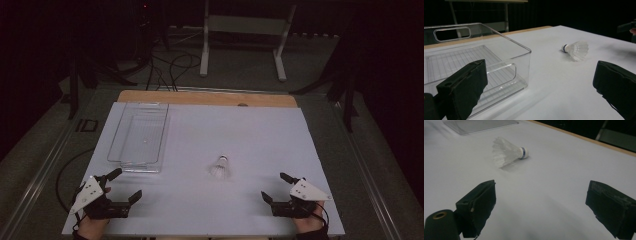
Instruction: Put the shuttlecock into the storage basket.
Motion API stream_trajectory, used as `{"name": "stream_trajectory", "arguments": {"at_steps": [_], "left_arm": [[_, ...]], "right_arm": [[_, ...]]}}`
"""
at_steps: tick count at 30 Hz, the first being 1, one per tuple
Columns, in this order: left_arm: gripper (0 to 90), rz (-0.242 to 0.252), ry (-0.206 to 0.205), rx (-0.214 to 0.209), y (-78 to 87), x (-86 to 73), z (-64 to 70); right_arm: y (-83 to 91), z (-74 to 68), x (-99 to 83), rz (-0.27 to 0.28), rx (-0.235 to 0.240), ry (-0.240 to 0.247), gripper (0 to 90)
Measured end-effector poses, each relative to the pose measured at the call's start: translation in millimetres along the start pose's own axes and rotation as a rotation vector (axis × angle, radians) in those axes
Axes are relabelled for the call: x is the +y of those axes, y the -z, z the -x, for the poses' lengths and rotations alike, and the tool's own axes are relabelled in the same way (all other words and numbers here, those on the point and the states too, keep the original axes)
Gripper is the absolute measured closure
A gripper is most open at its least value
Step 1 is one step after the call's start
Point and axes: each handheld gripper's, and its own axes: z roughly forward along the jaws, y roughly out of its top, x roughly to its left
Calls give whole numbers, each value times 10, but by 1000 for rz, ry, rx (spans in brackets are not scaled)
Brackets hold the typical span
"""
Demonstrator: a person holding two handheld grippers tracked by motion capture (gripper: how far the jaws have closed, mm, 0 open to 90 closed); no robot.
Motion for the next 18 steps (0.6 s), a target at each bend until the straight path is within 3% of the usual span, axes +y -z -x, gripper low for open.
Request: {"name": "stream_trajectory", "arguments": {"at_steps": [8,18], "left_arm": [[2,-17,-22,0,-16,1,19],[2,-21,-22,11,-13,35,25]], "right_arm": [[-1,2,3,-1,-7,0,94],[12,18,8,-7,-24,-7,93]]}}
